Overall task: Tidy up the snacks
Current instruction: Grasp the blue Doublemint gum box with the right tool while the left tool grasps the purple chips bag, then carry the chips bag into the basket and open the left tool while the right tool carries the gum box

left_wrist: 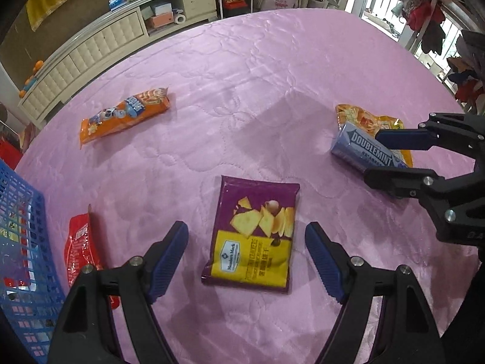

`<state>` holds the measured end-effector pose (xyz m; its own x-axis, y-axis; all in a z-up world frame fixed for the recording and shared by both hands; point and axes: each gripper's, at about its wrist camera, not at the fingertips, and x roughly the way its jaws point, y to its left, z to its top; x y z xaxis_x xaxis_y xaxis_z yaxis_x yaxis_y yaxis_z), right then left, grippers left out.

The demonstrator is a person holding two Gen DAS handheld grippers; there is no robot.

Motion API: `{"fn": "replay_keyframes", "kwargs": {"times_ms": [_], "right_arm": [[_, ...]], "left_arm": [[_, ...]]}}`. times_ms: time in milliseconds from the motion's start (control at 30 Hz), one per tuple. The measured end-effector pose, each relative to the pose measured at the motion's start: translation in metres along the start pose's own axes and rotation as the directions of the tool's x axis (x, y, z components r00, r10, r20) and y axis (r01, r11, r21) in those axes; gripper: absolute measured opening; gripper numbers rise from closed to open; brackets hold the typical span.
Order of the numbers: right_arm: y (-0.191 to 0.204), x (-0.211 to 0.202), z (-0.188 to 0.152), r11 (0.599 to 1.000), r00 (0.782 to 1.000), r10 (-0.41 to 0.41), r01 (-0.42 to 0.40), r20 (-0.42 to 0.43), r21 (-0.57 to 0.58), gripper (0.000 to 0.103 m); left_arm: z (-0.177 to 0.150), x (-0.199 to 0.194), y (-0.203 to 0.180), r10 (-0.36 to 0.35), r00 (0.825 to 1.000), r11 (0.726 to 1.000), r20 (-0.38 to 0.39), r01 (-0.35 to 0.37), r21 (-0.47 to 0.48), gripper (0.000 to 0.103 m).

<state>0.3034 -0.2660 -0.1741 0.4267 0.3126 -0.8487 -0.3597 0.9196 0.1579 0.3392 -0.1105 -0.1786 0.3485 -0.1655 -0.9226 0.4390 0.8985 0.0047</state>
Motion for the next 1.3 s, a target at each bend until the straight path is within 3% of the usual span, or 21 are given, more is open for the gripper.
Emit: {"fn": "replay_keyframes", "kwargs": {"times_ms": [167, 467, 567, 867, 1067, 1300], "right_arm": [[0.002, 0.006, -0.001, 1.0, 1.0, -0.007, 0.007, -0.01, -0.013, 0.042], [0.007, 0.01, -0.004, 0.998, 1.0, -0.03, 0.029, -0.008, -0.047, 0.038], [0.007, 0.009, -0.004, 0.998, 0.999, -0.033, 0.033, -0.004, -0.046, 0.037], [0.016, -0.002, -0.002, 0.998, 0.998, 0.056, -0.055, 0.031, -0.014, 0.035], [0.038, -0.021, -0.001, 0.997, 0.998, 0.021, -0.016, 0.063, -0.072, 0.035], [0.062, -0.047, 0.005, 0.996, 0.993, 0.058, -0.052, 0.098, -0.07, 0.035]], "left_arm": [[0.0, 0.001, -0.003, -0.008, 1.0, 1.0, 0.007, 0.008, 0.019, 0.077], [0.0, -0.002, -0.005, -0.023, 1.0, 1.0, 0.011, 0.023, -0.001, 0.051], [0.0, -0.004, 0.0, -0.024, 1.0, 0.999, 0.005, 0.024, -0.022, 0.046], [-0.007, -0.019, 0.015, -0.014, 0.999, 0.997, 0.037, 0.016, -0.069, 0.046], [-0.015, -0.054, 0.019, 0.015, 0.995, 0.997, 0.095, -0.009, -0.071, 0.046], [-0.024, -0.109, 0.033, 0.061, 0.981, 0.994, 0.182, -0.044, -0.098, 0.046]]}}
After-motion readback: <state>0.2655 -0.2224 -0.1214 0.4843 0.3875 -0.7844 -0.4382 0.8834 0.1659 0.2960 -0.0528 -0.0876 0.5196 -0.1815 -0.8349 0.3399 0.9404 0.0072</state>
